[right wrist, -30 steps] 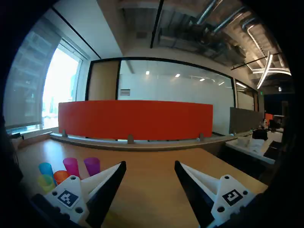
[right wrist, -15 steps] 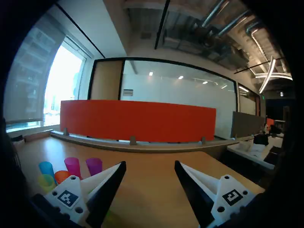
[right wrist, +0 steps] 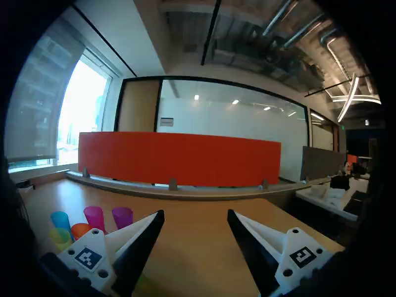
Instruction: Pour water
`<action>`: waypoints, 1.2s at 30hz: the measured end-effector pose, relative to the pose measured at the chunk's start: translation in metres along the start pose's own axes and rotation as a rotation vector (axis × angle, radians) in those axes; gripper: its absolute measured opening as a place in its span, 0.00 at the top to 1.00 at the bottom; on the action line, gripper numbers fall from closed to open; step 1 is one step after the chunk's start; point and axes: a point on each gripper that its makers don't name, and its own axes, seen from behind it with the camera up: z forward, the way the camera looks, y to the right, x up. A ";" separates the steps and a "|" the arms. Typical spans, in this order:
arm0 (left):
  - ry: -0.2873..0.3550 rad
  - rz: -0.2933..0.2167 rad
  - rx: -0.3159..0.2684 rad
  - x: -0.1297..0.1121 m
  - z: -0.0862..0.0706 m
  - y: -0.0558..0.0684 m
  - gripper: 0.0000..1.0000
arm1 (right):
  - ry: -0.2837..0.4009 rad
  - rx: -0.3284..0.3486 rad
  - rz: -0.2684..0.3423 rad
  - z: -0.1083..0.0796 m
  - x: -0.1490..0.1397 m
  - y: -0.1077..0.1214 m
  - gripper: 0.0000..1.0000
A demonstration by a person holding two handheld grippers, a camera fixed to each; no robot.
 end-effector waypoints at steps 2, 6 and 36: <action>-0.003 0.003 0.004 -0.002 0.000 -0.001 0.09 | -0.001 0.001 0.003 0.000 -0.001 0.000 0.01; -0.009 -0.001 0.006 -0.005 0.001 -0.002 0.09 | 0.002 0.003 0.010 -0.001 0.000 0.000 0.01; -0.052 0.024 -0.014 -0.018 0.010 0.004 0.09 | 0.010 0.016 0.005 -0.005 0.001 -0.003 0.01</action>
